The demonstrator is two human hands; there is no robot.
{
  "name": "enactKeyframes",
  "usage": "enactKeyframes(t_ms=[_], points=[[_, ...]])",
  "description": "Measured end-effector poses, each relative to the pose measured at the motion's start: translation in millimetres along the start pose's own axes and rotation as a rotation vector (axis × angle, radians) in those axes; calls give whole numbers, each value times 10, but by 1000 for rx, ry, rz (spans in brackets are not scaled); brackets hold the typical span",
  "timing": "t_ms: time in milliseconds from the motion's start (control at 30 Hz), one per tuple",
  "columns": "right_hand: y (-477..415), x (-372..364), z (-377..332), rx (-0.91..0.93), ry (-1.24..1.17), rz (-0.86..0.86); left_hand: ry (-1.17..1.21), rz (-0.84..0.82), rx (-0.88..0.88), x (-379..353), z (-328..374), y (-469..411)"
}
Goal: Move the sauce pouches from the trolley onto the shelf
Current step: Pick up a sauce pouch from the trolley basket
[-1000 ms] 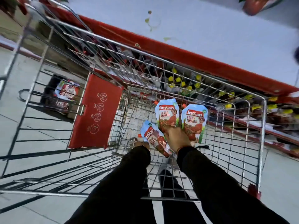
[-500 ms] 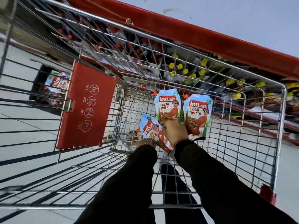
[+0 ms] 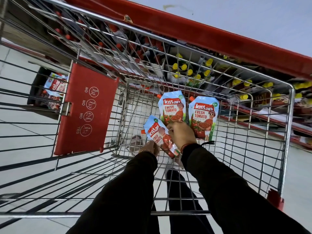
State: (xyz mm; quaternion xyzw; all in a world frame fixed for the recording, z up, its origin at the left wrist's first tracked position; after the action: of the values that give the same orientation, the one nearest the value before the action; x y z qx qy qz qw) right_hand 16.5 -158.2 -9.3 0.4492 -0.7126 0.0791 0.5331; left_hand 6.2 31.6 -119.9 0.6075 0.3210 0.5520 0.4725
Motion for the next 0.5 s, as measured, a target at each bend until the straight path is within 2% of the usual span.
enactKeyframes(t_ms=[100, 233, 500], points=[[6, 5, 69, -33, -50, 10, 96, -48, 4, -26, 44, 60], [62, 47, 181, -107, -127, 26, 60, -97, -70, -23, 134, 194], [328, 394, 225, -241, -339, 78, -105, 0, -339, 214, 622, 699]])
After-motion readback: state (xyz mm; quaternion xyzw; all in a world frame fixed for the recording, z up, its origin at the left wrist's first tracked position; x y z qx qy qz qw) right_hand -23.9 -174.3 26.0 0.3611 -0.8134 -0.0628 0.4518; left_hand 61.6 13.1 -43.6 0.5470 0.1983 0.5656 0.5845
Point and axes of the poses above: each hand's wrist, its own y-axis away from the middle knuckle, its own x-axis out of the back of the hand, z = x × y, the point moved 9 cm from there along -y, towards the middle knuckle, and after that the axes turned 13 degrees about z, right-handed, at the moved point
